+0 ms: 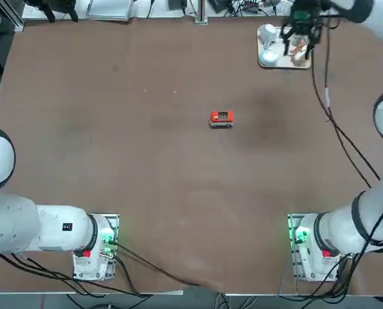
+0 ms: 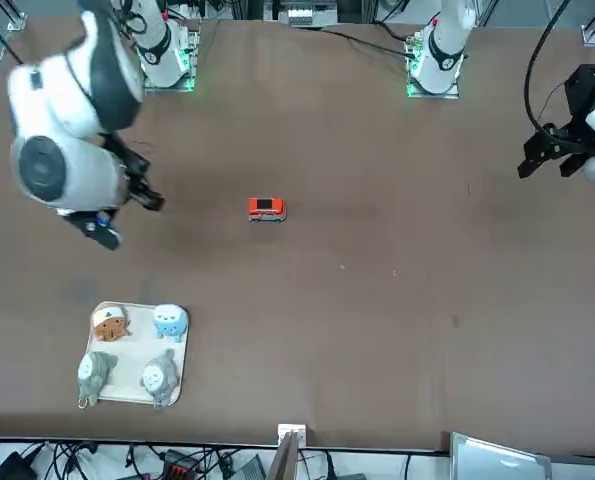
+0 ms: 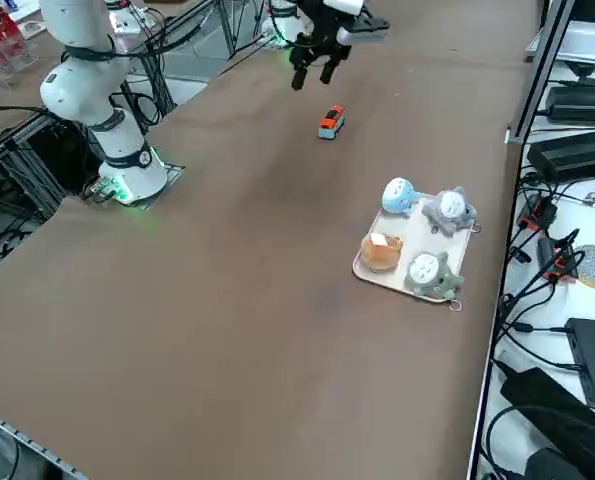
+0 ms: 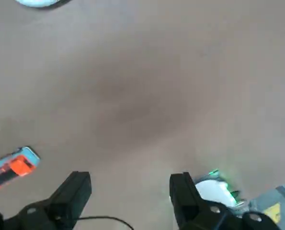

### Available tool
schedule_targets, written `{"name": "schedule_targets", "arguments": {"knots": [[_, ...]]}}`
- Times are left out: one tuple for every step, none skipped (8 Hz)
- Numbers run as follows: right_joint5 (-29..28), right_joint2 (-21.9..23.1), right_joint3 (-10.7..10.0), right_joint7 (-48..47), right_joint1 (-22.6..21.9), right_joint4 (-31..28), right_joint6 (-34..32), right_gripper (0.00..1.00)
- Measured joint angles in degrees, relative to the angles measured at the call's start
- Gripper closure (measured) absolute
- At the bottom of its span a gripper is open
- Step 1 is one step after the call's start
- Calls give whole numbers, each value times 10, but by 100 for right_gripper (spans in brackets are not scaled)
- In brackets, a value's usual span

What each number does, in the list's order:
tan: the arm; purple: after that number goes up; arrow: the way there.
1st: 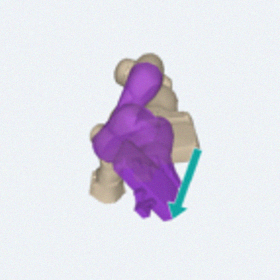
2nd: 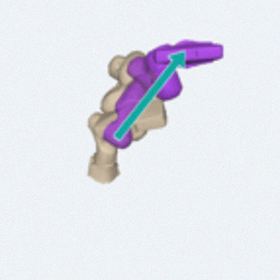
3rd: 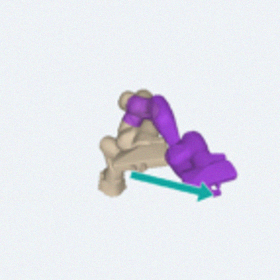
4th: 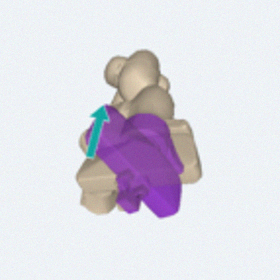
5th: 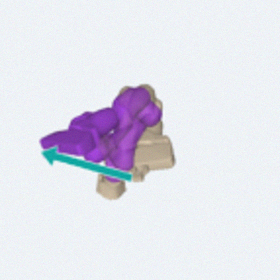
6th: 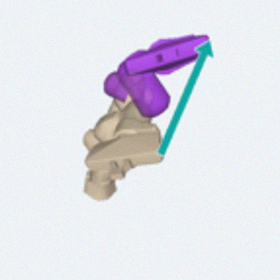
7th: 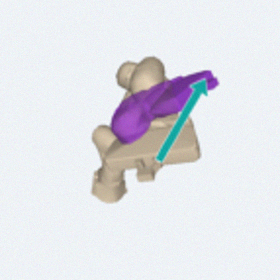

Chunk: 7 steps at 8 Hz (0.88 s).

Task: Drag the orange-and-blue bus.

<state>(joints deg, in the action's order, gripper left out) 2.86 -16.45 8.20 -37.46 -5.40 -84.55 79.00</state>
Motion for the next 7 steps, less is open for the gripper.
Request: {"name": "schedule_targets", "arguments": {"knots": [[2,21,-1,73,32,0,-9,0],[7,44,-6,151,63,-3,-12,0],[9,68,-32,215,78,-10,-14,0],[2,90,-80,274,77,-20,-14,0],[-13,110,-123,331,78,-35,-9,0],[-20,129,-149,378,81,-59,9,0],[-20,154,-154,418,82,-97,53,0]]}}
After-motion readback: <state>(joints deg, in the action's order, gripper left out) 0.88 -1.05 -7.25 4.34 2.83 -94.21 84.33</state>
